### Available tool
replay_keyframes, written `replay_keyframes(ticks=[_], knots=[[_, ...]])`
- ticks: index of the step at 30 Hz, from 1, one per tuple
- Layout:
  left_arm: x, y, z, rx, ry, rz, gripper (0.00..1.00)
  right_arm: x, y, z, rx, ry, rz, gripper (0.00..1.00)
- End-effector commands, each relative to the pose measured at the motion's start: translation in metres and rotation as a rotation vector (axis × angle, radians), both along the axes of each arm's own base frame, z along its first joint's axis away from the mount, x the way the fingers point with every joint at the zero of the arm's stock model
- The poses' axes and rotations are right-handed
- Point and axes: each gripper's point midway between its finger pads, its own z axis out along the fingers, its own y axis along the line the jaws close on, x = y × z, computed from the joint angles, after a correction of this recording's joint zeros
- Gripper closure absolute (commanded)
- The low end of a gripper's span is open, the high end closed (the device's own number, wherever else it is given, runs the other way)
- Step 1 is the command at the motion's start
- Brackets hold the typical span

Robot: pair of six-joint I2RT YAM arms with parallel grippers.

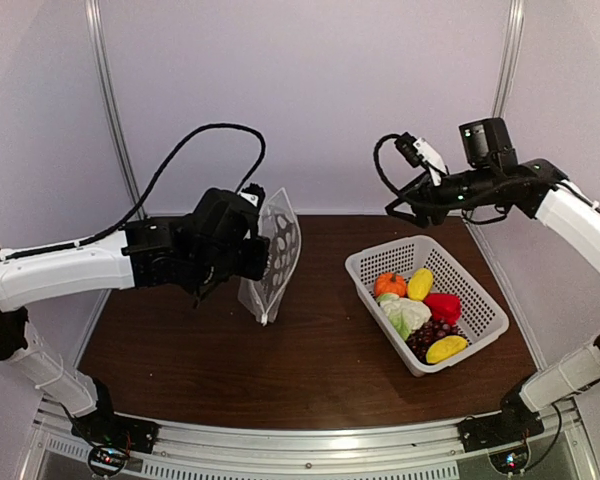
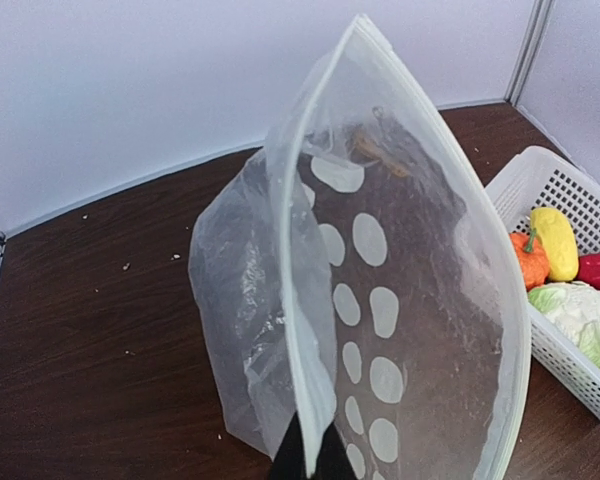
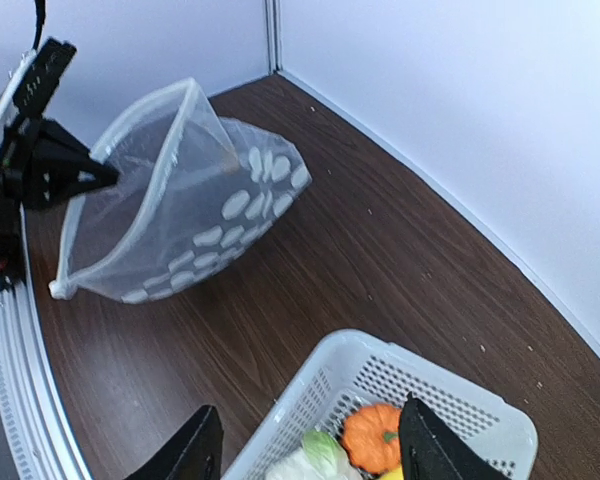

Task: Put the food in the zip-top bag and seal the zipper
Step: Open the zipper food storage bag at the center of the board, then pick up the fake vegetable from the bin.

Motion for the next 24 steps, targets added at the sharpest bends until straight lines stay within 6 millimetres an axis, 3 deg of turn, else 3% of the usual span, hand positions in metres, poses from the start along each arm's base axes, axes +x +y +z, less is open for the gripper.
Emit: replay_keyframes(ticks=[1, 4, 6, 9, 16, 24], knots=[[-0.010, -0.005, 0.004, 0.015, 0.027, -0.101, 1.00, -0.041, -0.050, -0.068, -0.244, 0.067, 0.125, 0.37], [-0.013, -0.006, 0.017, 0.037, 0.035, -0.126, 1.00, -0.065, -0.084, -0.116, -0.456, 0.056, 0.165, 0.33], [-0.014, -0.010, 0.023, 0.049, 0.038, -0.154, 1.00, -0.076, -0.100, -0.138, -0.541, 0.047, 0.174, 0.29], [-0.012, -0.017, 0.024, 0.059, 0.035, -0.177, 1.00, -0.084, -0.112, -0.162, -0.625, 0.034, 0.206, 0.31], [-0.009, -0.030, 0.016, 0.047, 0.064, -0.190, 1.00, -0.082, -0.109, -0.195, -0.686, 0.049, 0.304, 0.46], [-0.014, -0.015, 0.019, 0.005, 0.061, -0.150, 1.00, -0.070, -0.095, -0.220, -0.753, -0.018, 0.348, 0.40]])
